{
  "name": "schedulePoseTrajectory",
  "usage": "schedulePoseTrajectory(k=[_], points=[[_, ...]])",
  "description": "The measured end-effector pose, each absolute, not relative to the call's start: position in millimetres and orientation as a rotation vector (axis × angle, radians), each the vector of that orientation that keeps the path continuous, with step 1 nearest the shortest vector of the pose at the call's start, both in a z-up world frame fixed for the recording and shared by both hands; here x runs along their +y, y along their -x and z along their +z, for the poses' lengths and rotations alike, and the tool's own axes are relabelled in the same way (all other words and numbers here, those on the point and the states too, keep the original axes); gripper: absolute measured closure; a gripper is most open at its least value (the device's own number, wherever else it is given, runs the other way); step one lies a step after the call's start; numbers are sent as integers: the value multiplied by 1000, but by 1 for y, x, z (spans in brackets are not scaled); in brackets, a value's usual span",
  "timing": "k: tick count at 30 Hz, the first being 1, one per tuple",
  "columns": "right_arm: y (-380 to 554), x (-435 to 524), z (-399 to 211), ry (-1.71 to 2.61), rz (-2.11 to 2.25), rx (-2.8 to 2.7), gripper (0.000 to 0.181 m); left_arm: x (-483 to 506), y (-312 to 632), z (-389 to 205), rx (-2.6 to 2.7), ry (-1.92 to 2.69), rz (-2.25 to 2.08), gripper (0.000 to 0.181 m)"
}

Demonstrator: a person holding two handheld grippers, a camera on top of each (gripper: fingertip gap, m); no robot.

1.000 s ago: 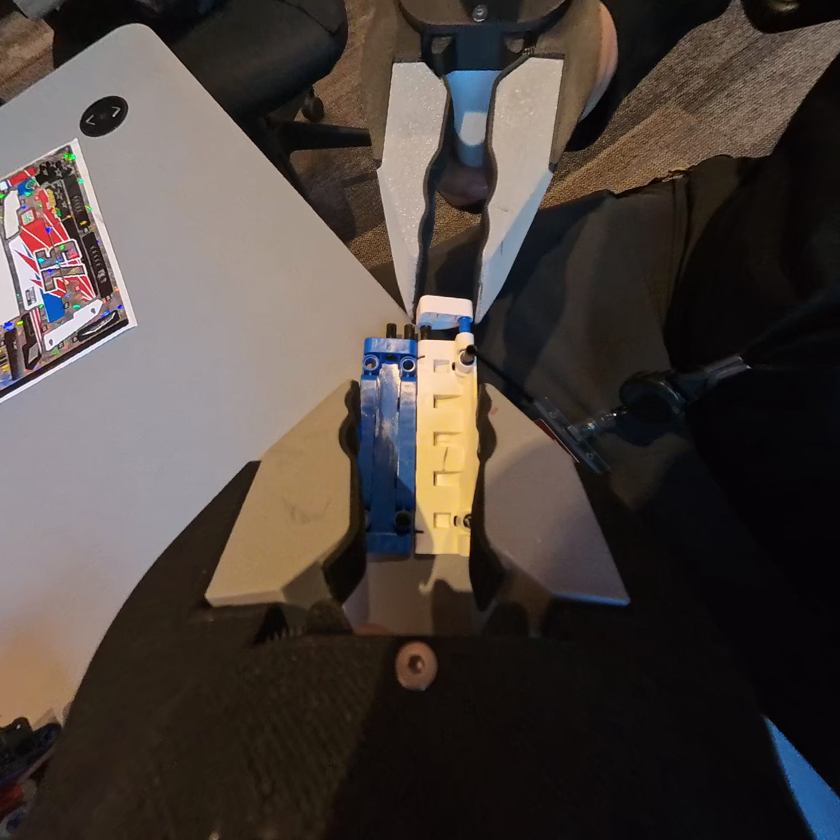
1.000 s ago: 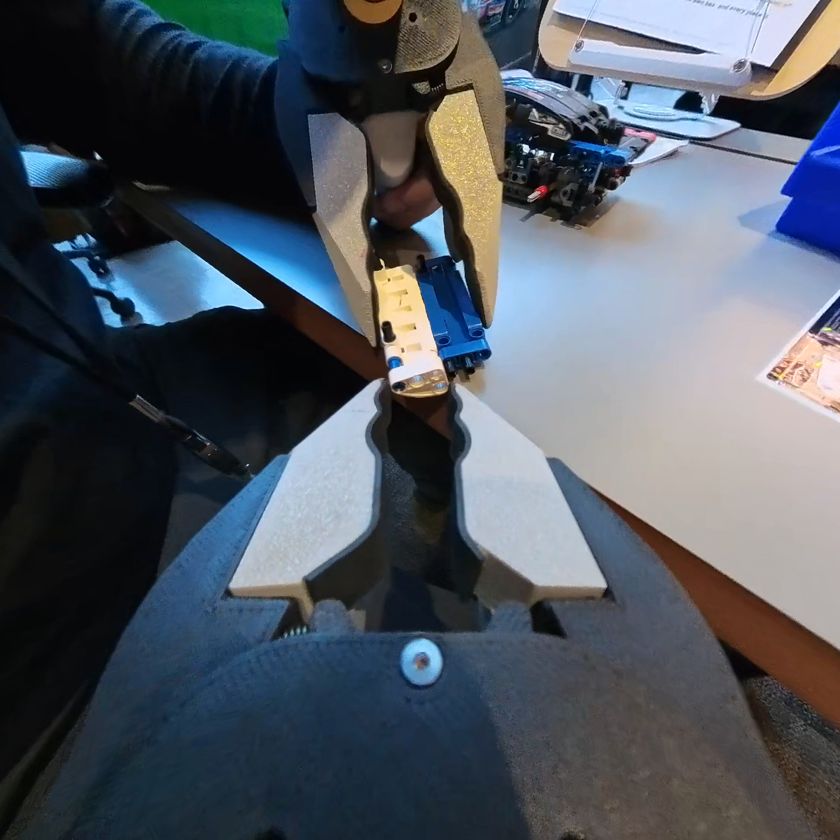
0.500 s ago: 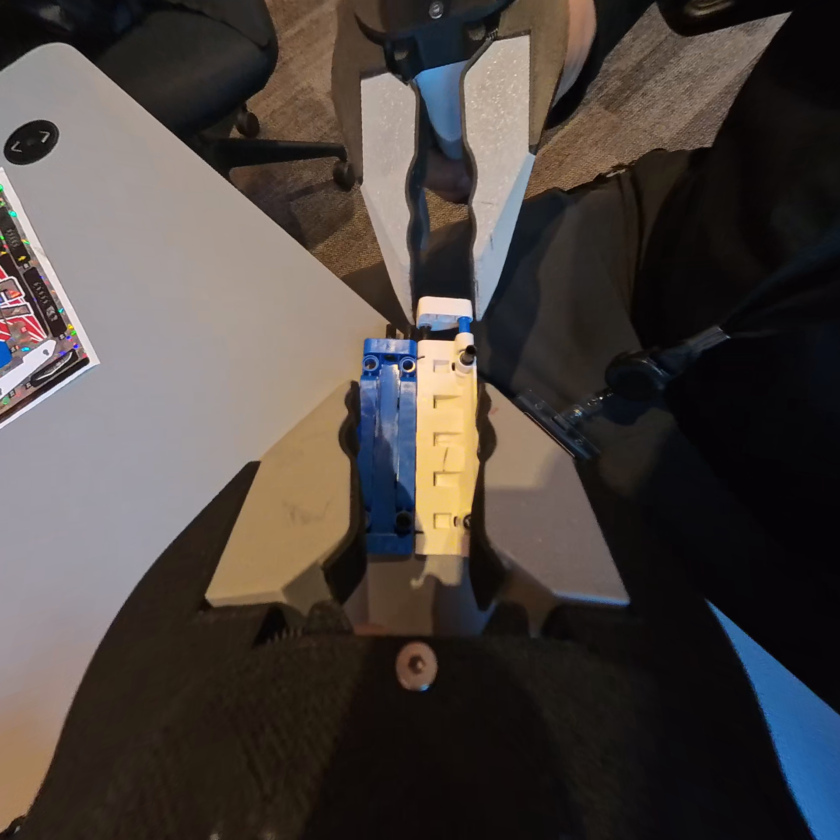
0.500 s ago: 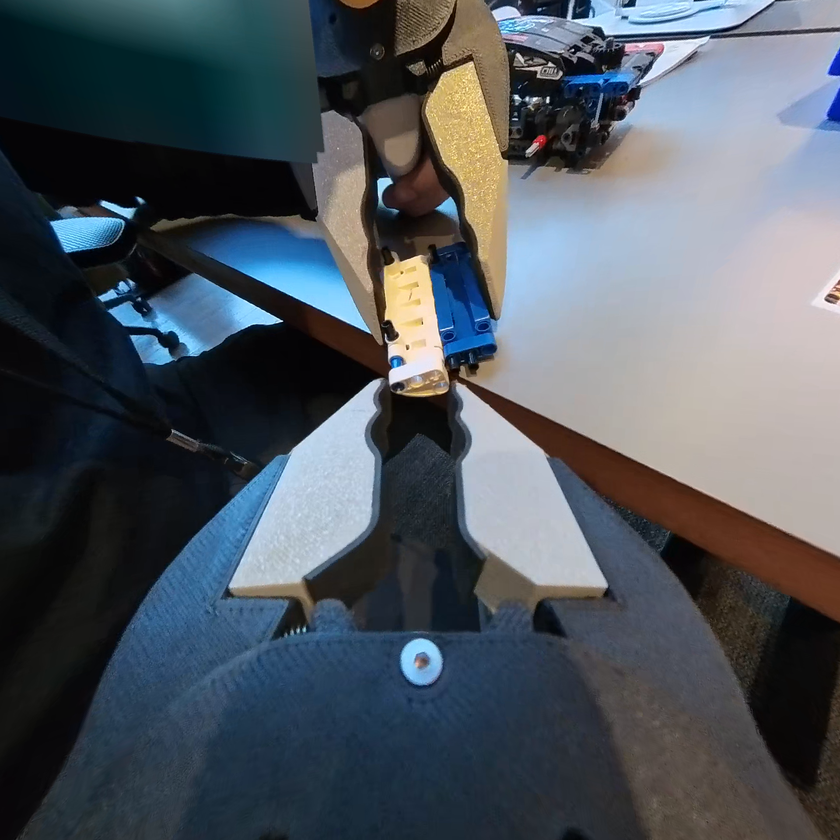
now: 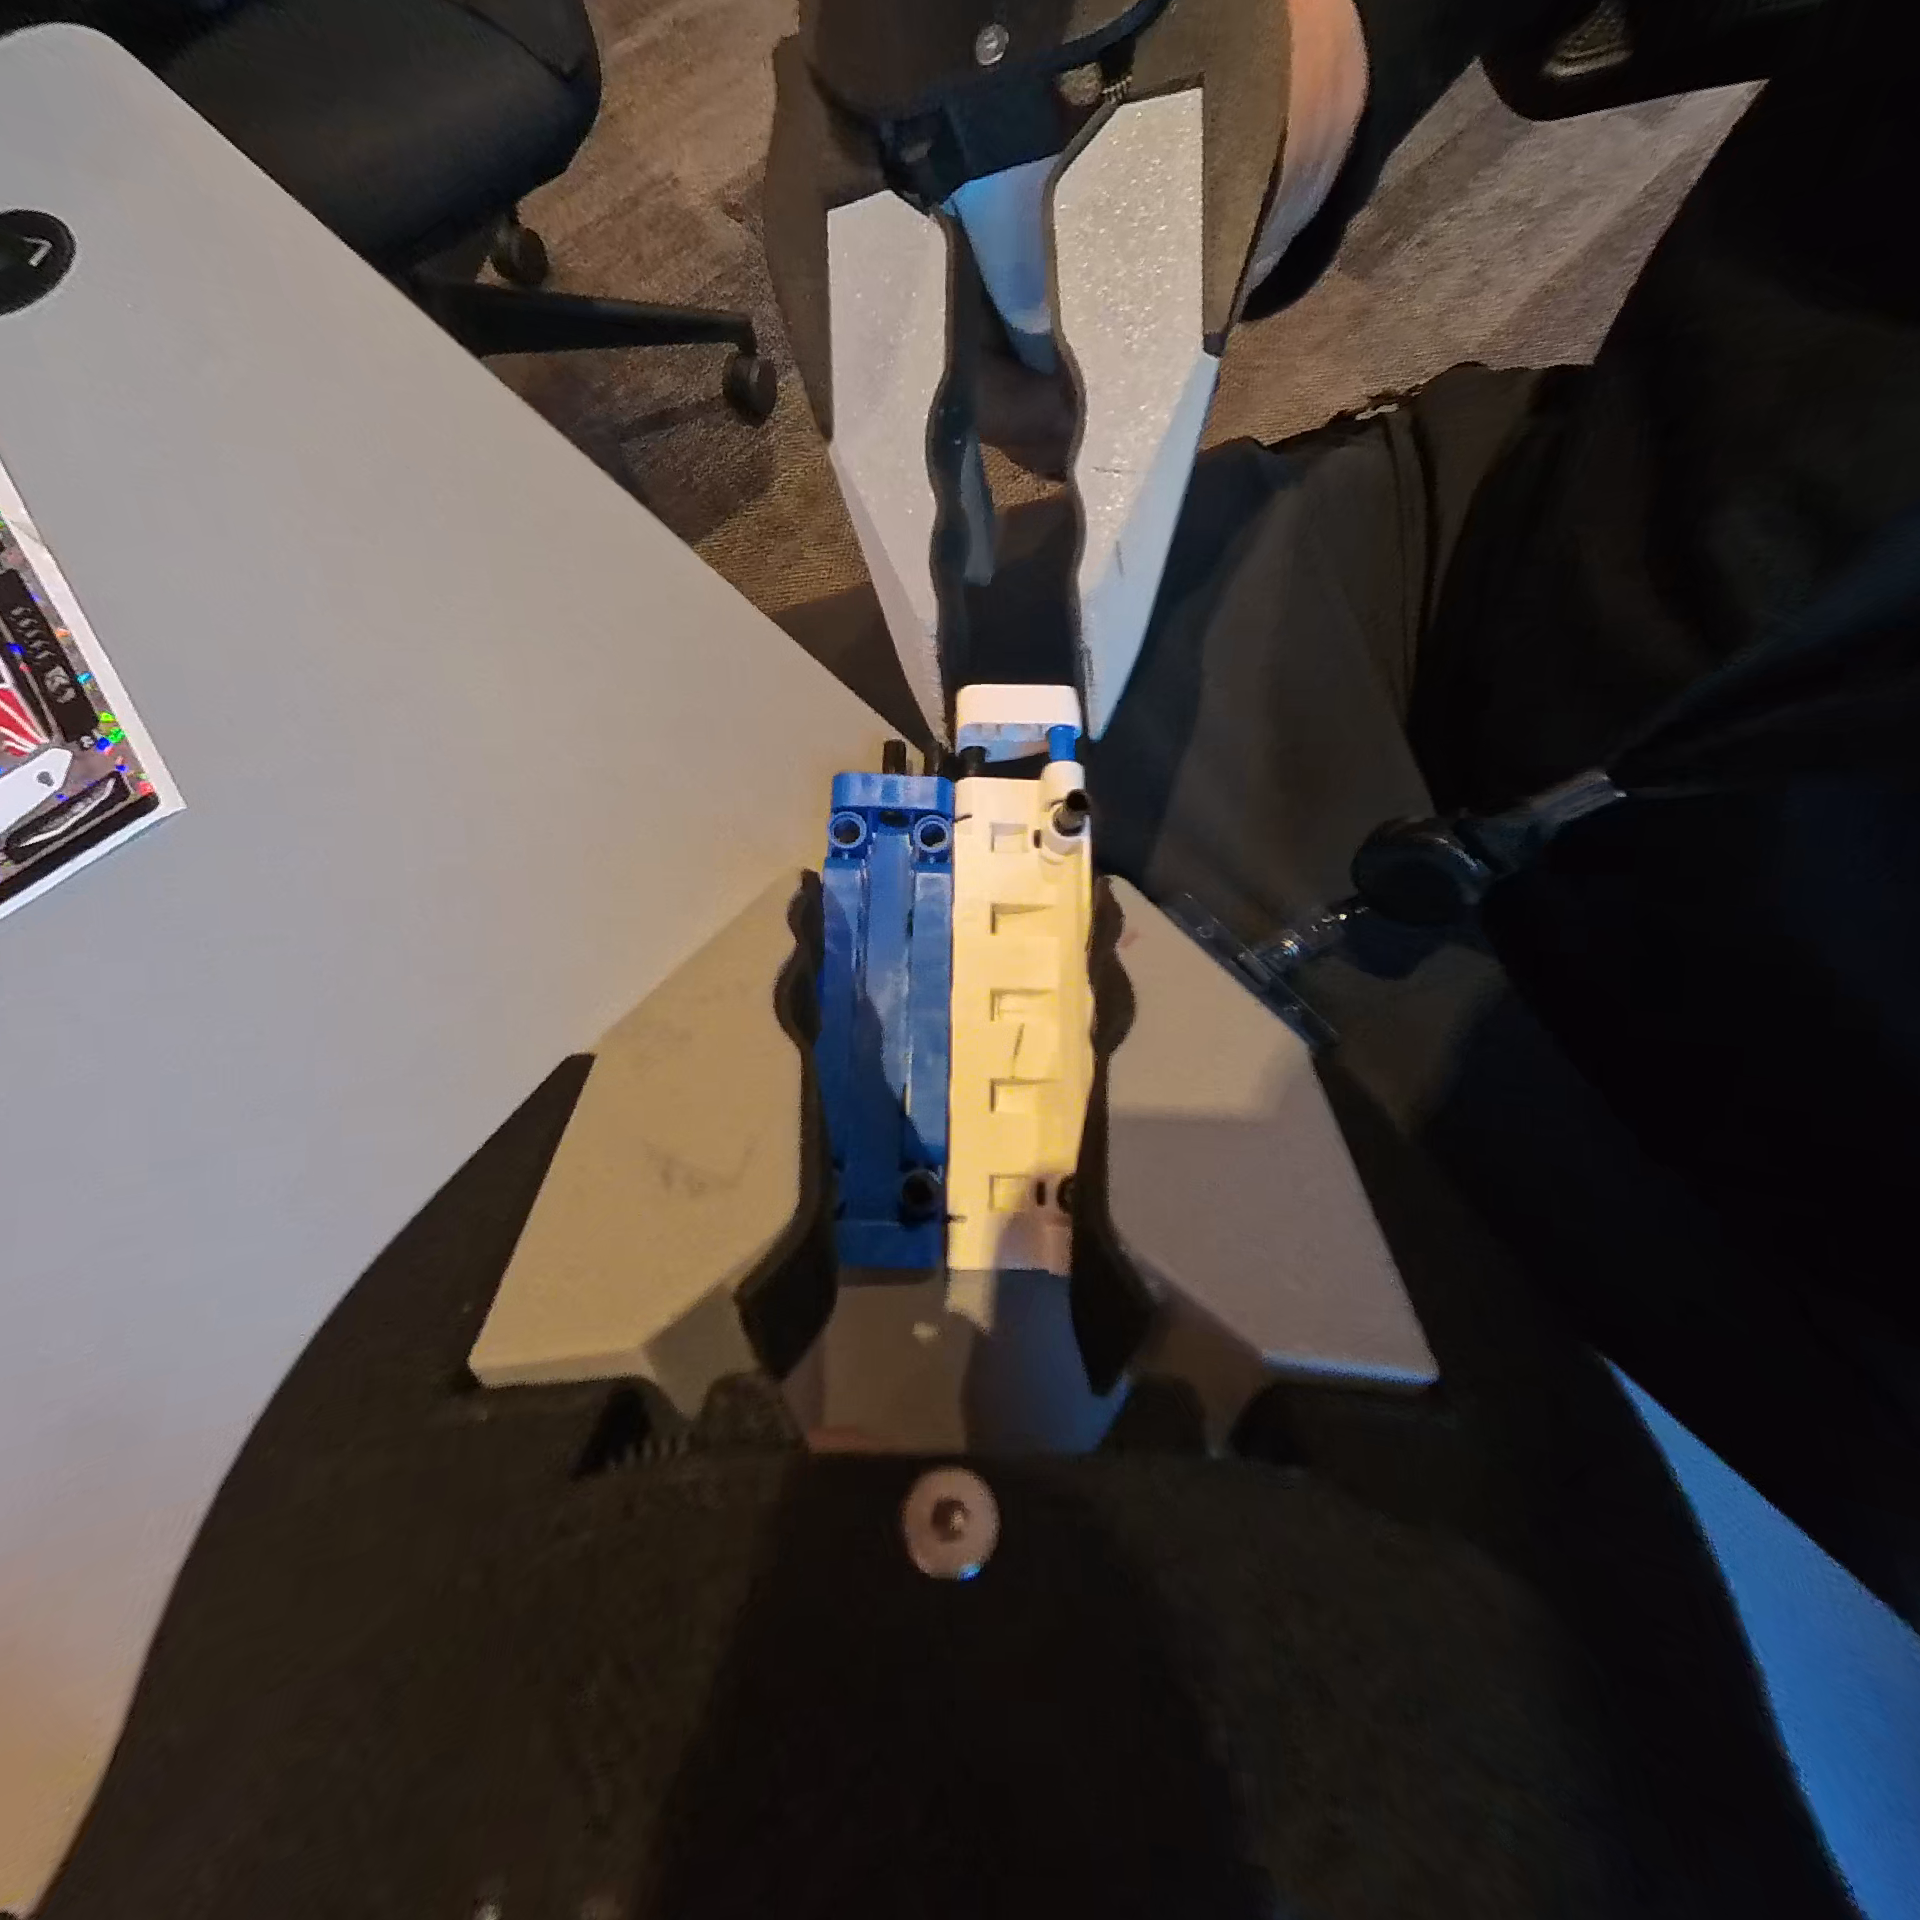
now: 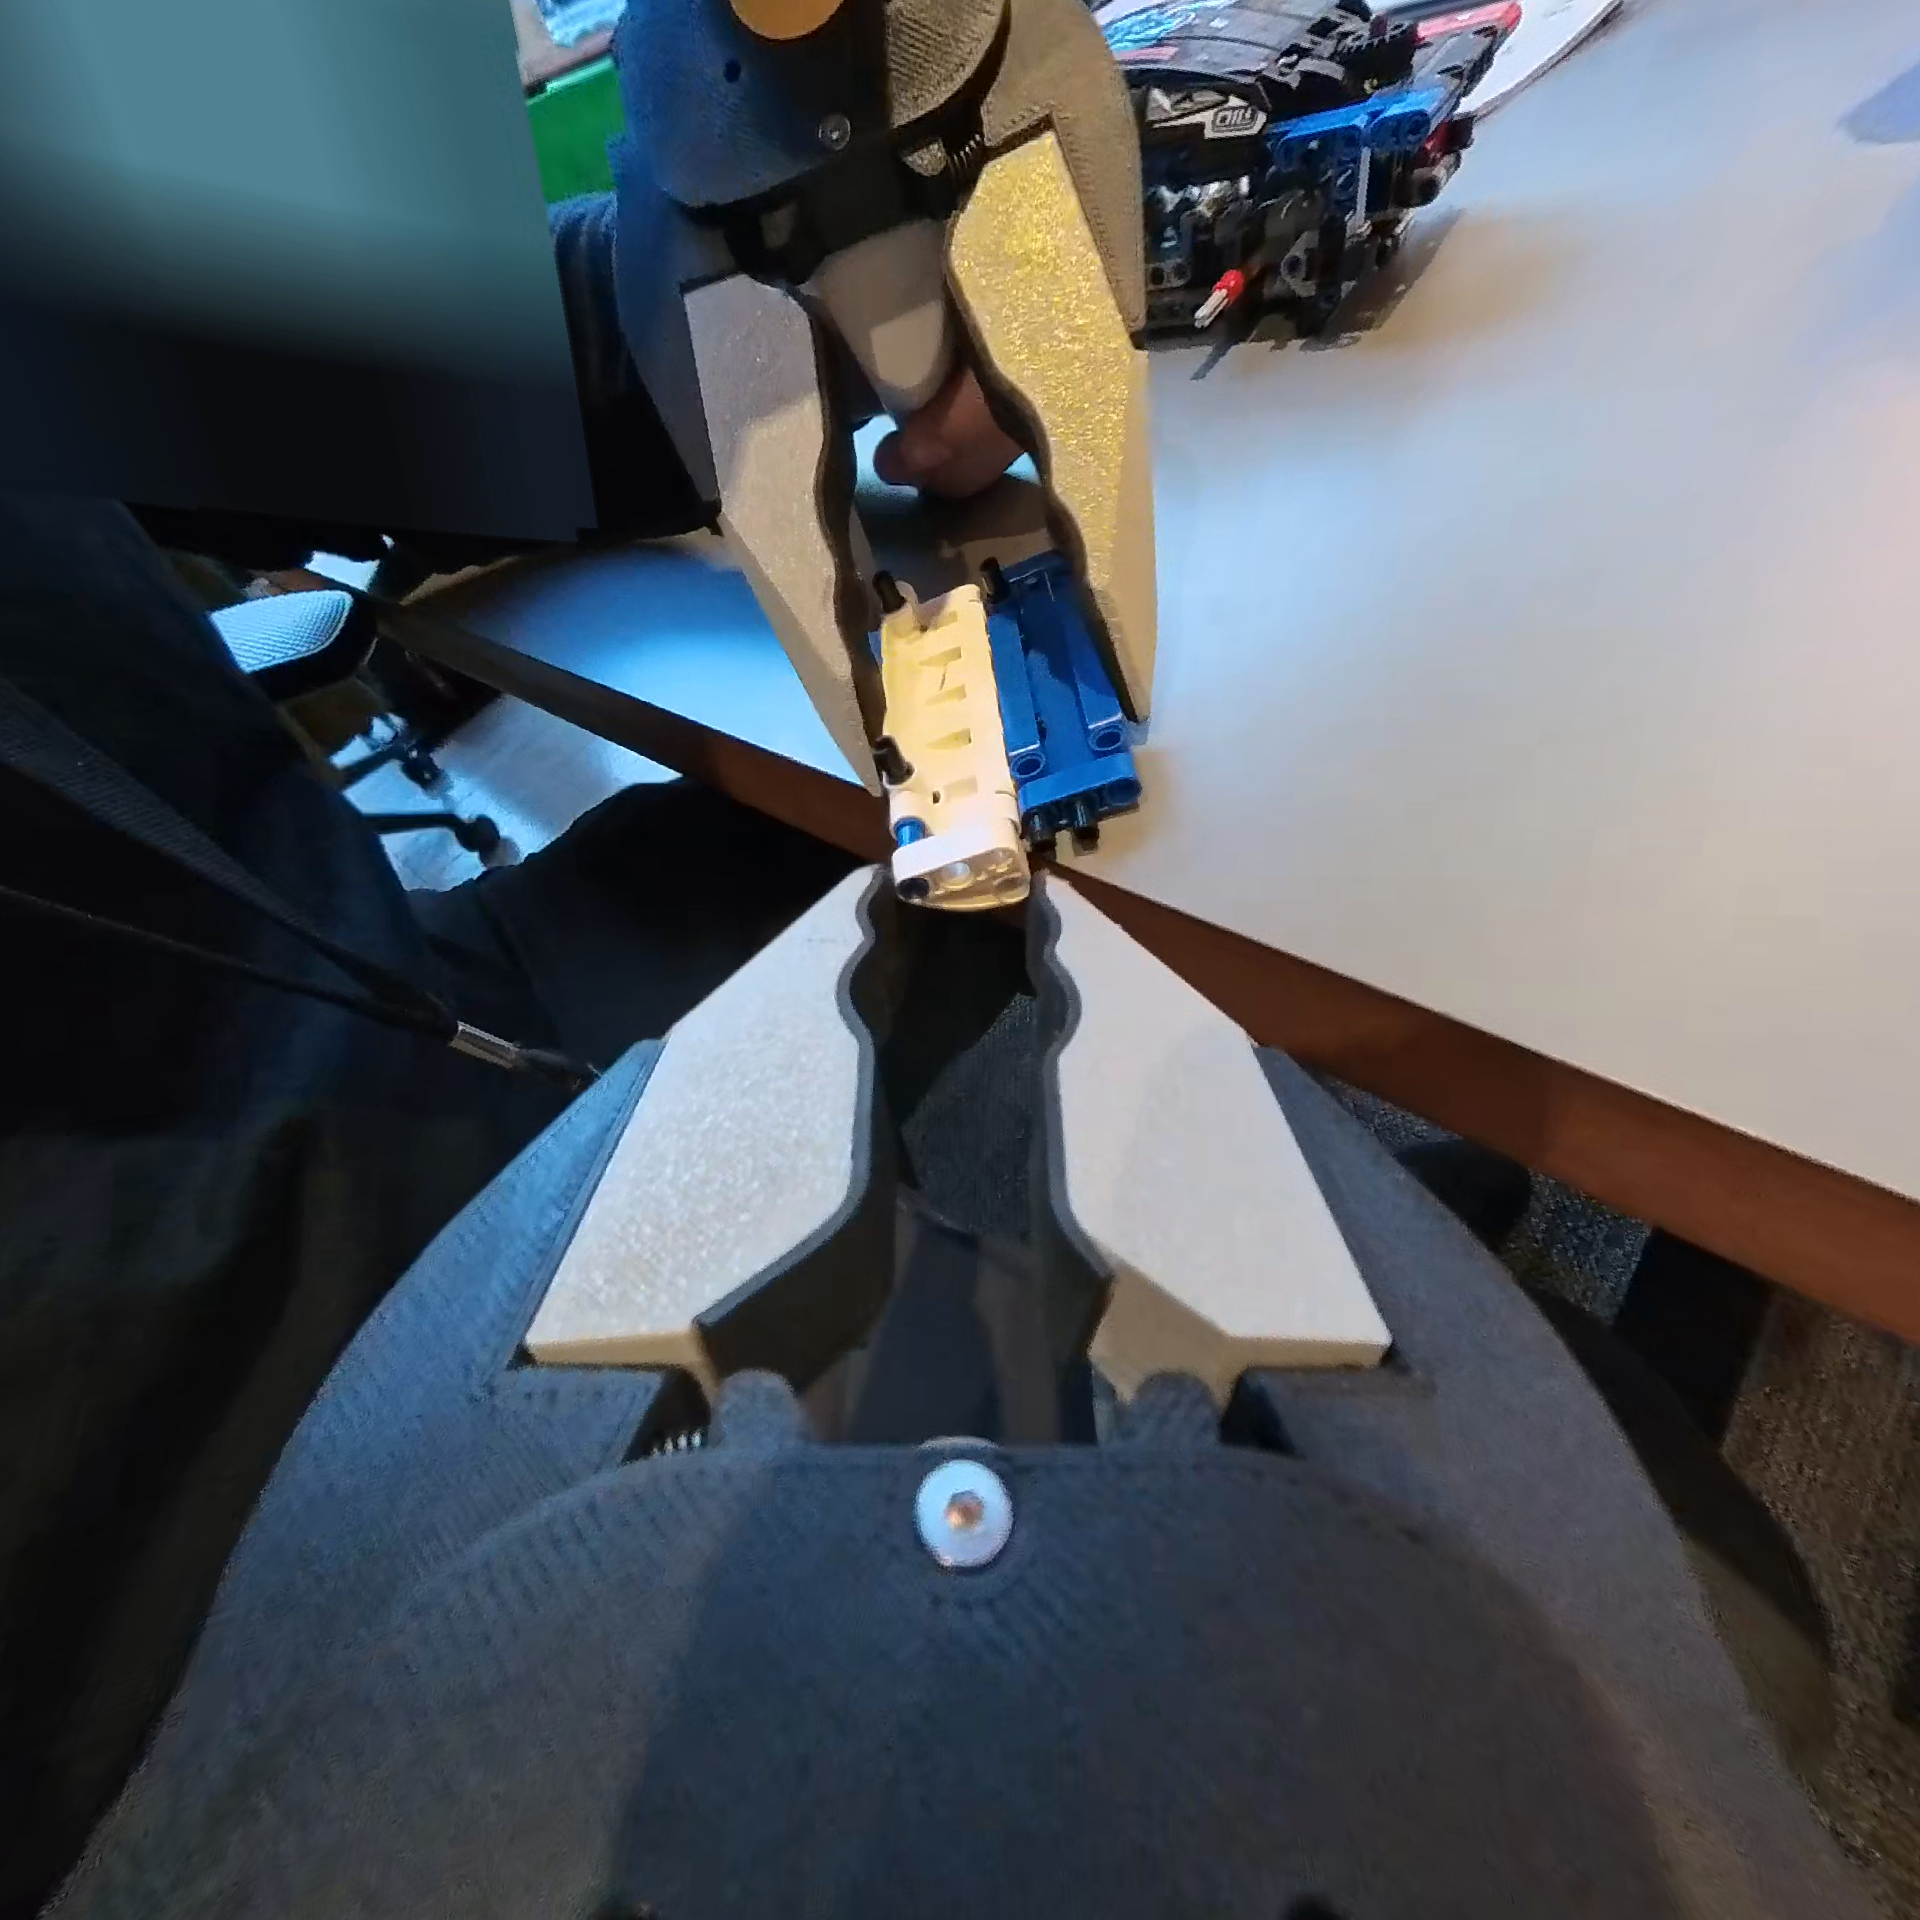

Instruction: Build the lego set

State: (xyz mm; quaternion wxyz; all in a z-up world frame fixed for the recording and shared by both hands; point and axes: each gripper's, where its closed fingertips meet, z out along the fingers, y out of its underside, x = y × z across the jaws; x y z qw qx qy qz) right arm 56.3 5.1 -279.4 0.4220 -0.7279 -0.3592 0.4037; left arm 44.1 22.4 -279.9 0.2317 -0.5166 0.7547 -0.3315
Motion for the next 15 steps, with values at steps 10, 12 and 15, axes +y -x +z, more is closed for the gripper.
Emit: schedulePoseTrajectory(k=[10, 12, 15], points=[[-55, 7, -279, 1754, 1026, -969, 159, 24, -43, -280, 2073, 1468, -958, 133], [-56, 8, -279, 1764, 999, -957, 158, 24, -43, -280, 2068, 1468, -956, 133], [-59, 7, -280, 1748, 959, -994, 159, 24, -44, -280, 2066, 1474, -963, 132]])
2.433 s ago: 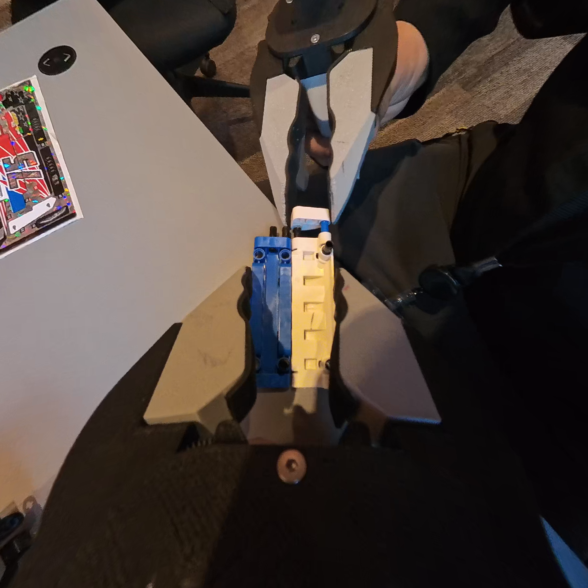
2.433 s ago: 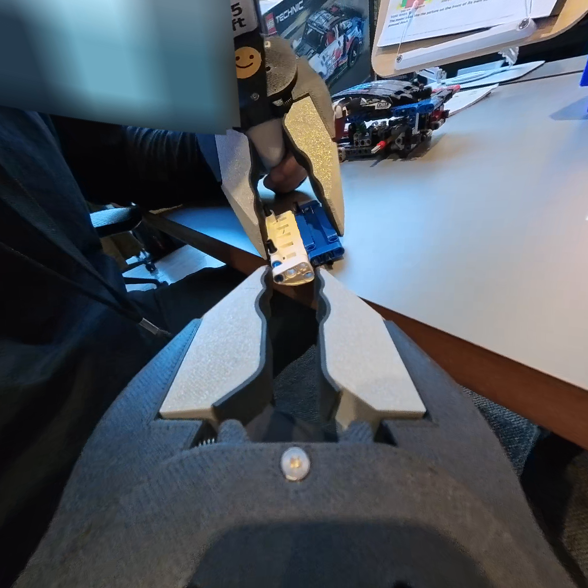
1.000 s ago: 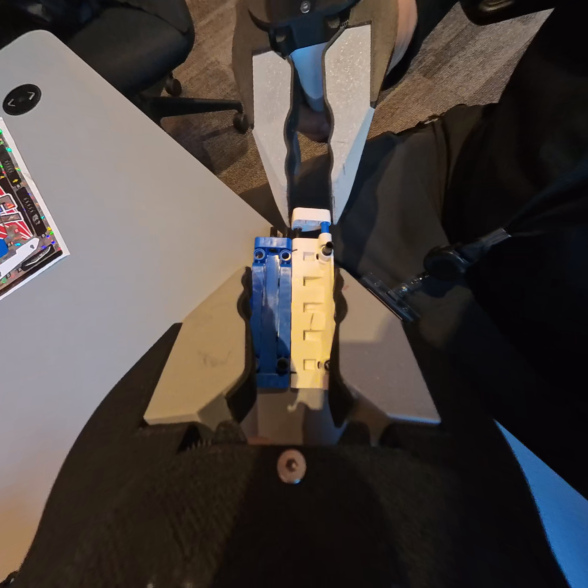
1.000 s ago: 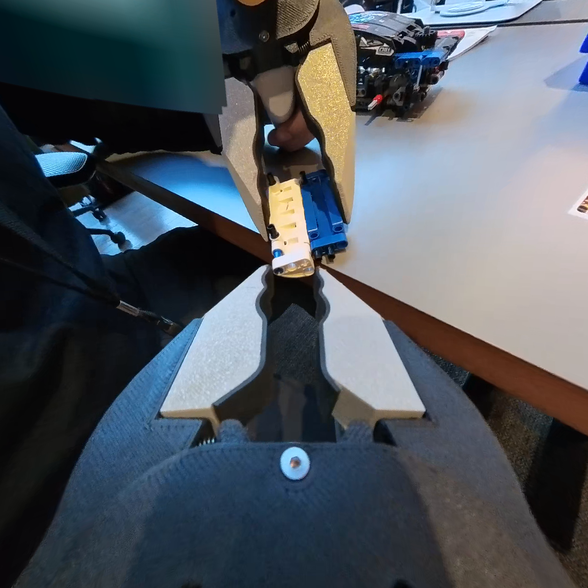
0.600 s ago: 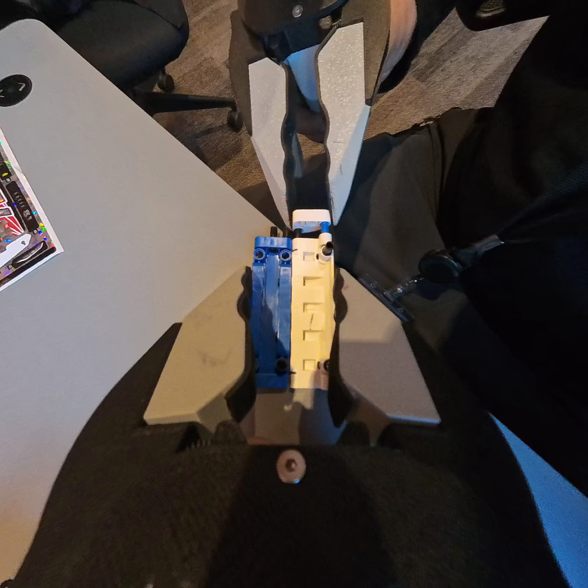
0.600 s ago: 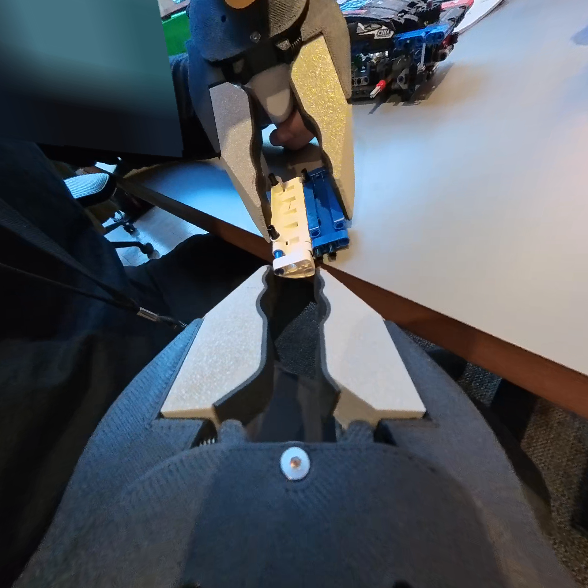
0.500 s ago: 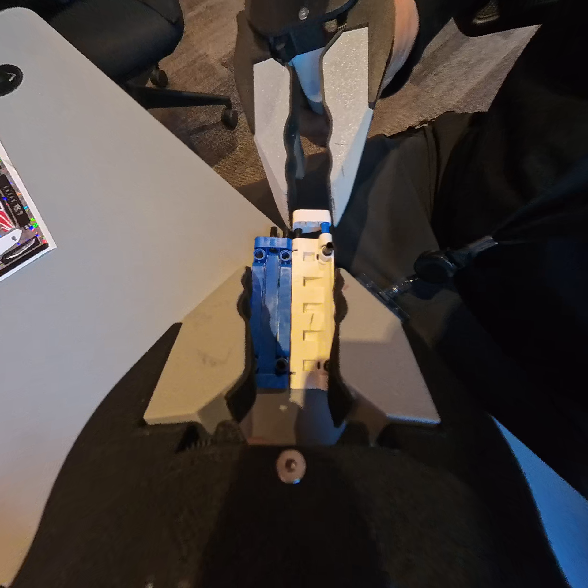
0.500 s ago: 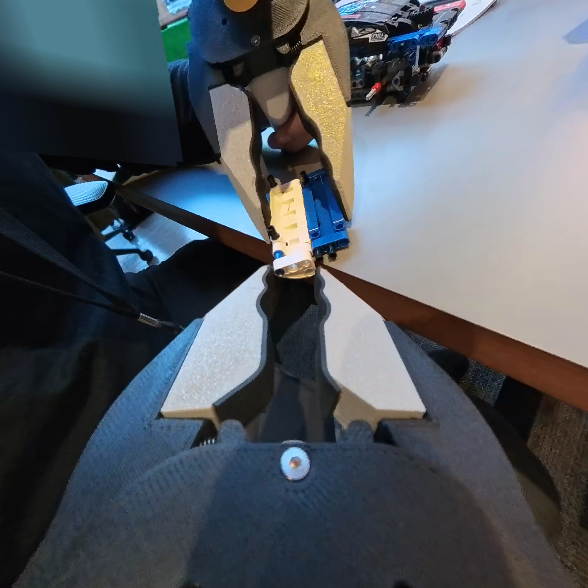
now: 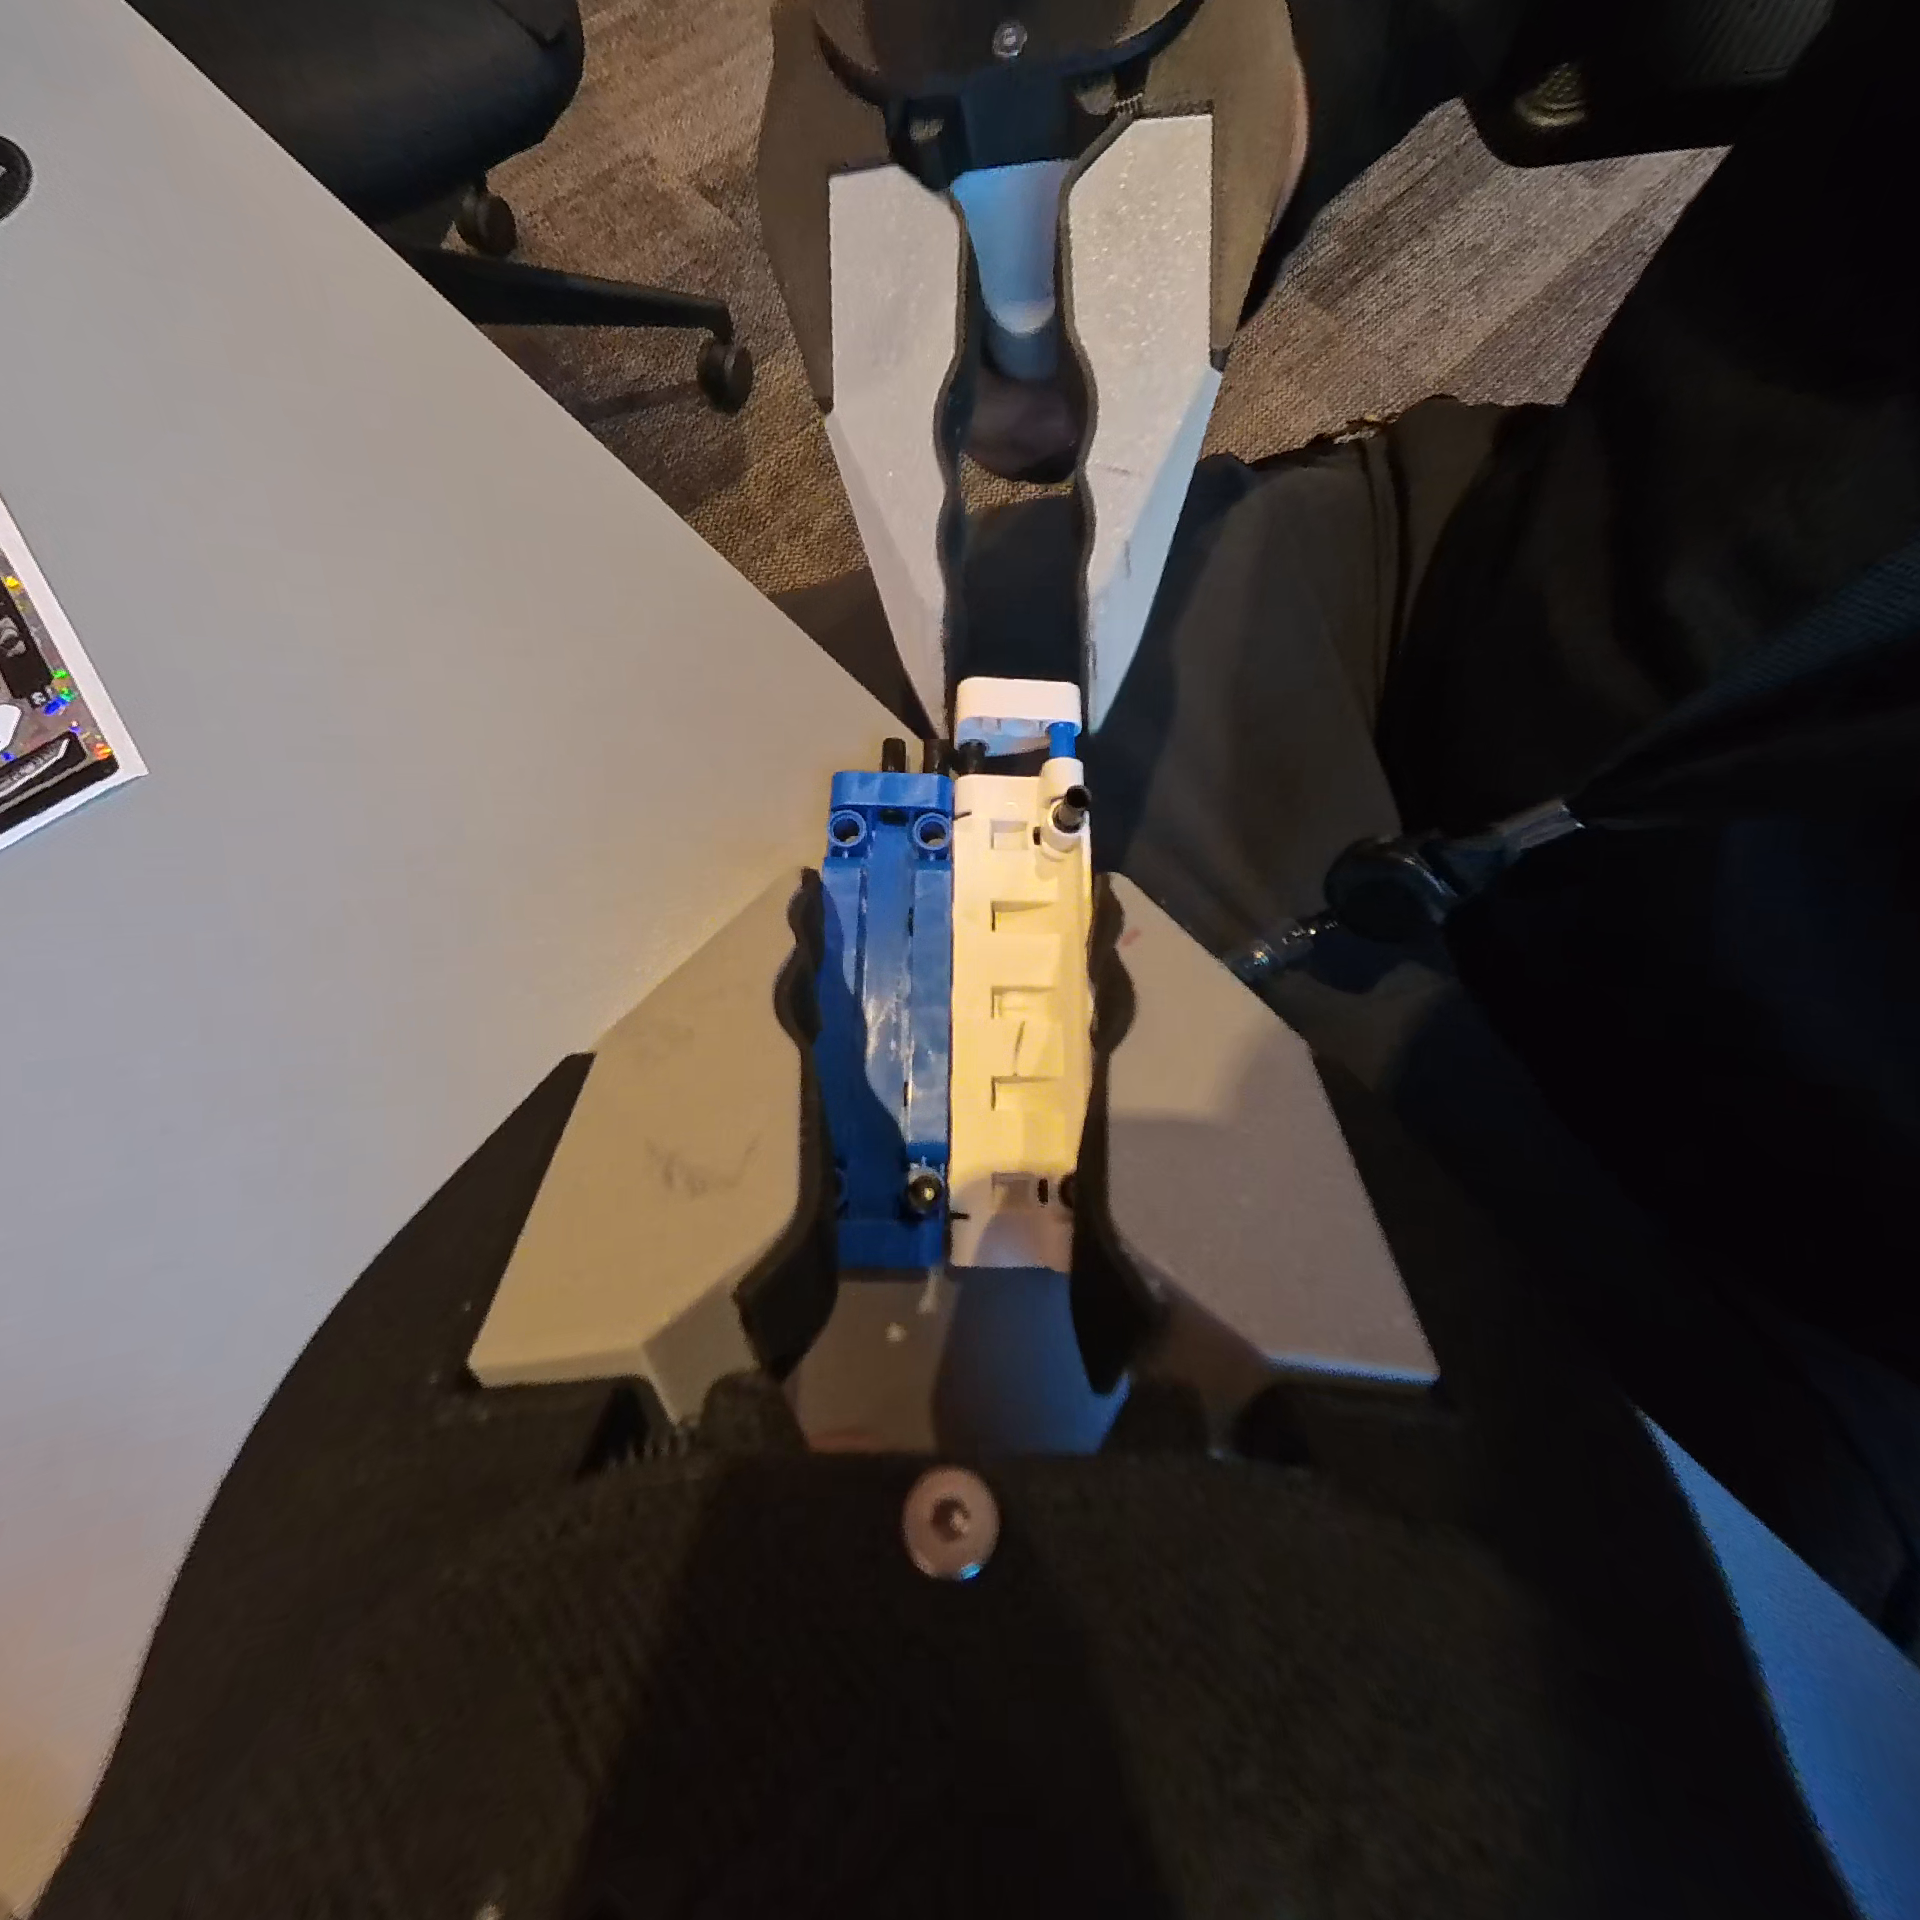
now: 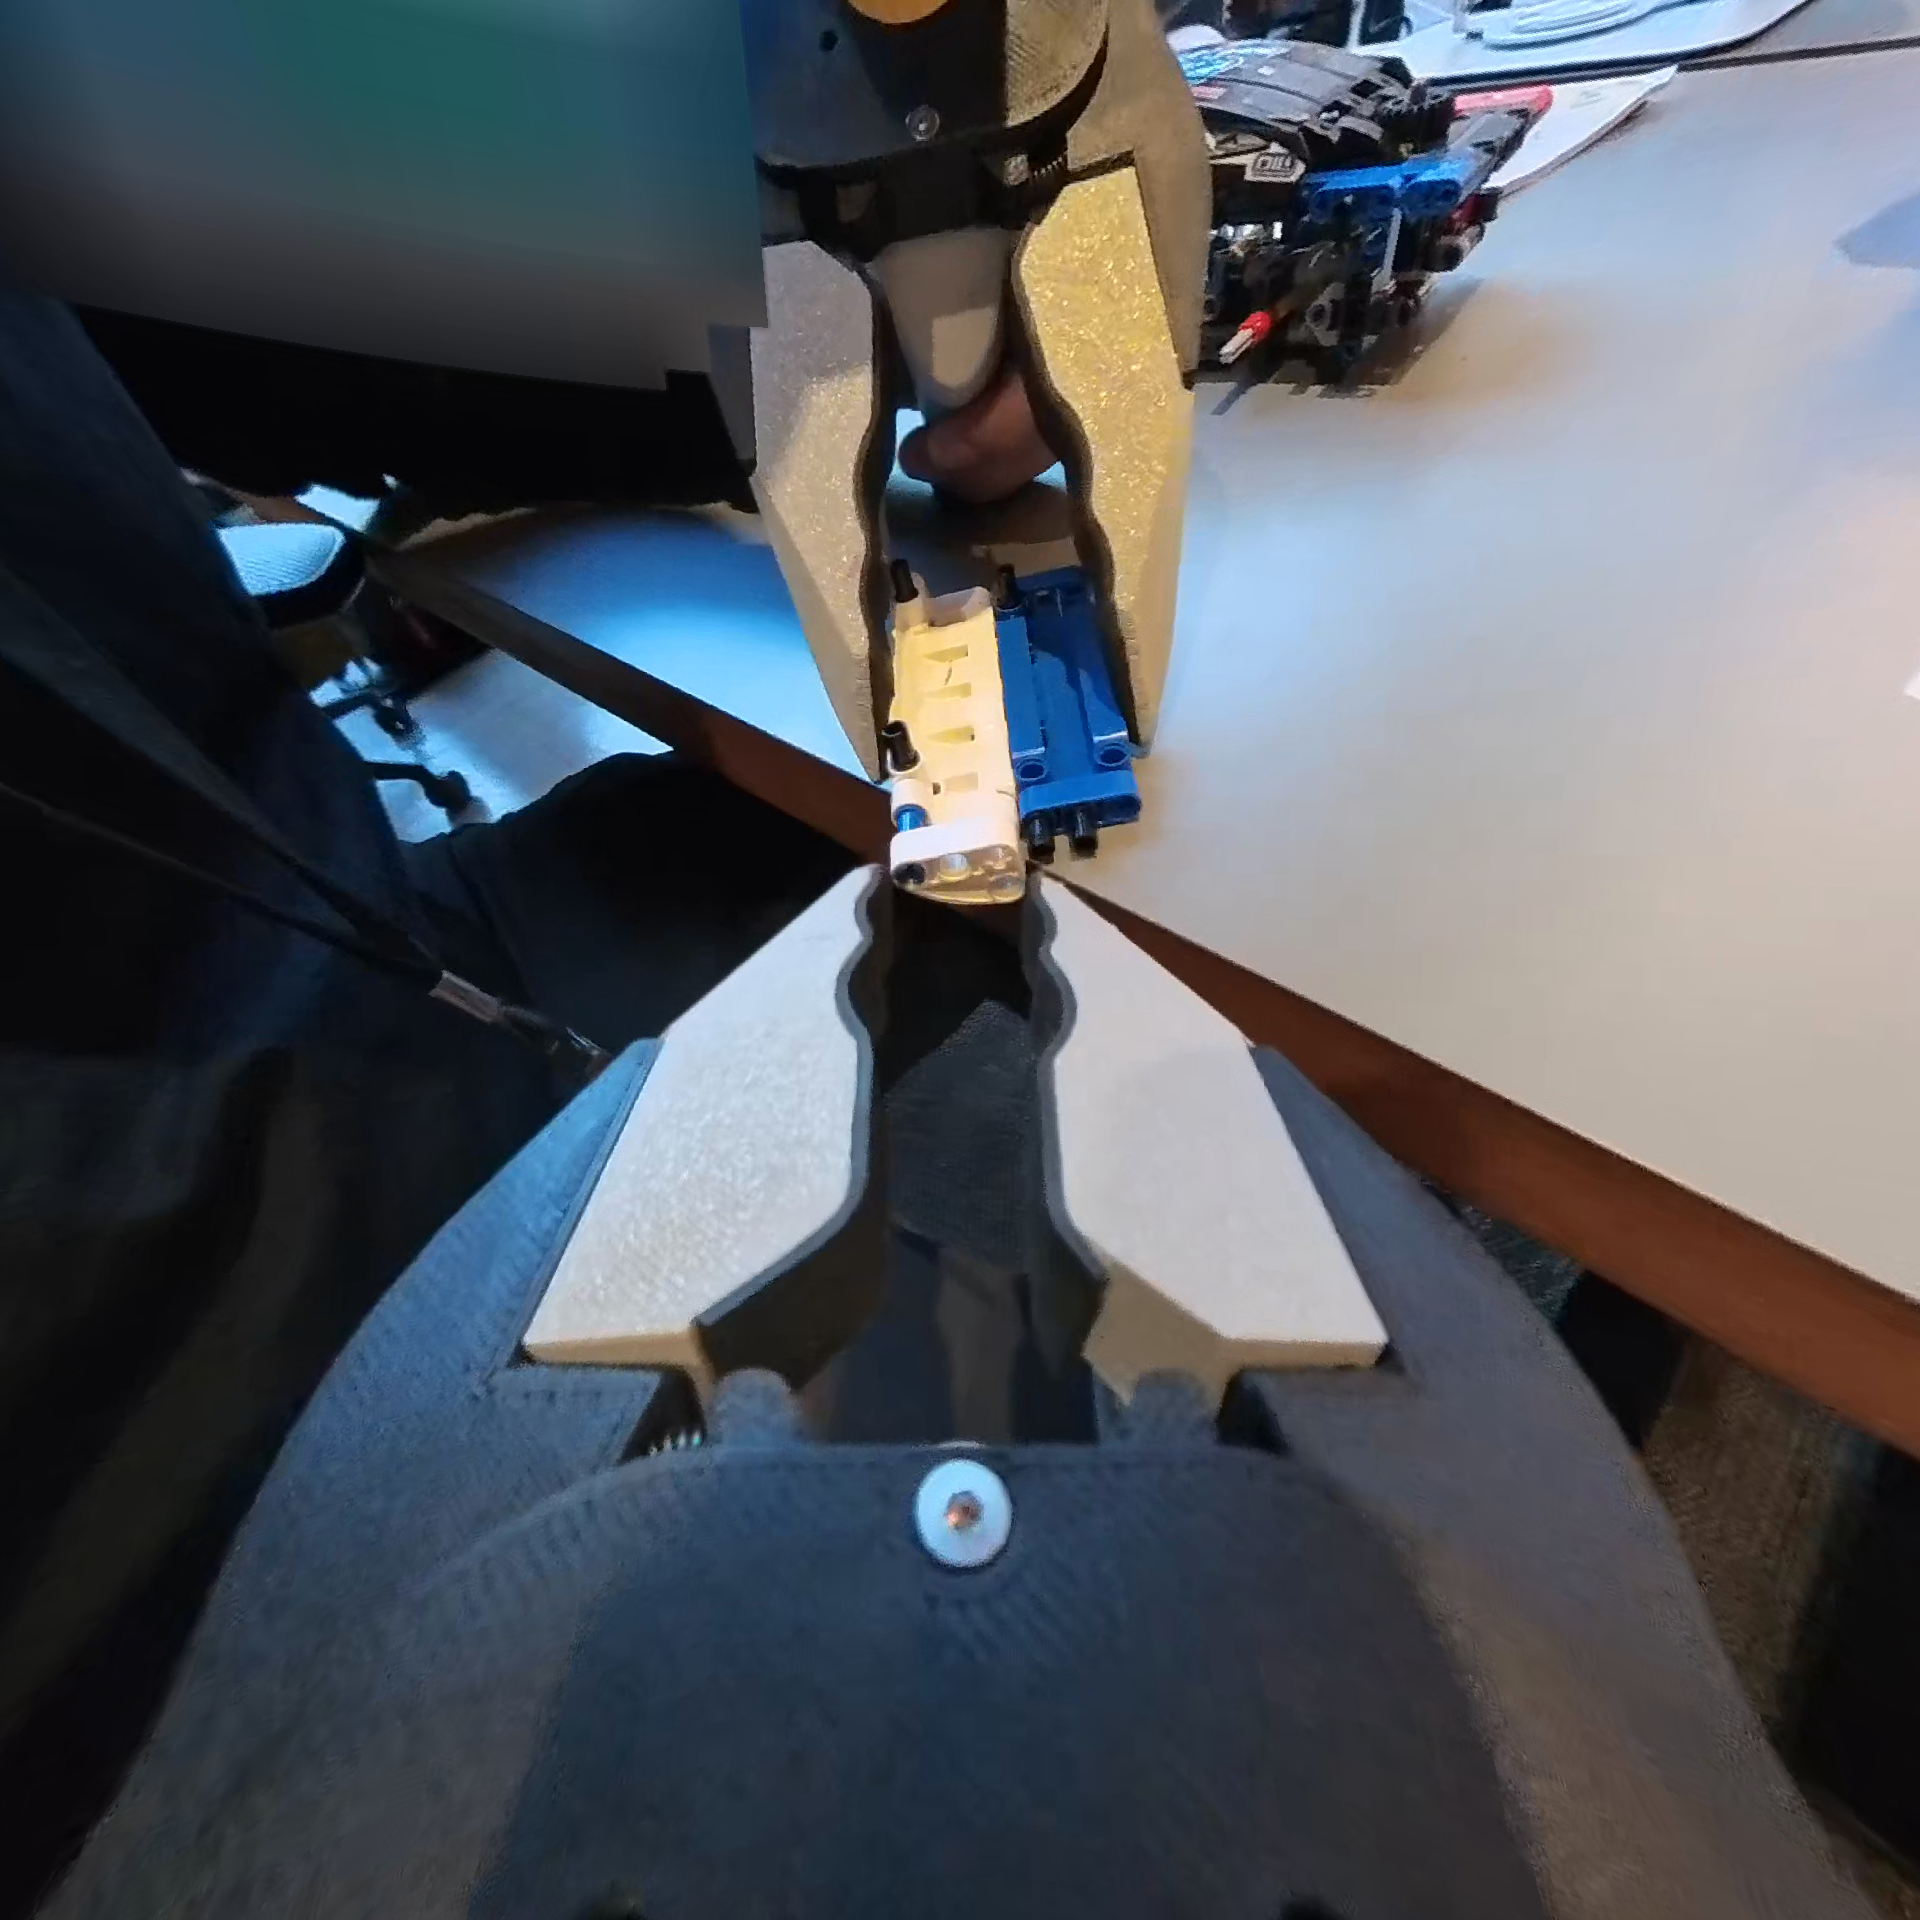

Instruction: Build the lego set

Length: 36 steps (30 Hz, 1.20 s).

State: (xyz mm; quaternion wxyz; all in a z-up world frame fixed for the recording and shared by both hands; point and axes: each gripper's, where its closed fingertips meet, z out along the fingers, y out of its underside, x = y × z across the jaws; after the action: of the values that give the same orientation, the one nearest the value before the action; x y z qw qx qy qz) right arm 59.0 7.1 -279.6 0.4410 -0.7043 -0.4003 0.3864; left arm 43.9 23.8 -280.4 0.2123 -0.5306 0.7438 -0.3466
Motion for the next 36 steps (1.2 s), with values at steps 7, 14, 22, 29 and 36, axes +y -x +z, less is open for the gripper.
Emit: schedulePoseTrajectory(k=[7, 14, 22, 29, 36], points=[[-69, 5, -267, 1643, 956, -1044, 177, 24, -44, -280, 2066, 1471, -960, 132], [-64, 5, -274, 1644, 920, -1078, 181, 25, -44, -280, 2061, 1472, -952, 132], [-64, 7, -273, 1635, 986, -1062, 181, 26, -44, -281, 2057, 1478, -950, 132], [-63, 8, -274, 1644, 996, -1028, 181, 27, -45, -281, 2044, 1482, -928, 133], [-63, 10, -273, 1639, 887, -1066, 181, 28, -45, -281, 2029, 1502, -929, 133]])
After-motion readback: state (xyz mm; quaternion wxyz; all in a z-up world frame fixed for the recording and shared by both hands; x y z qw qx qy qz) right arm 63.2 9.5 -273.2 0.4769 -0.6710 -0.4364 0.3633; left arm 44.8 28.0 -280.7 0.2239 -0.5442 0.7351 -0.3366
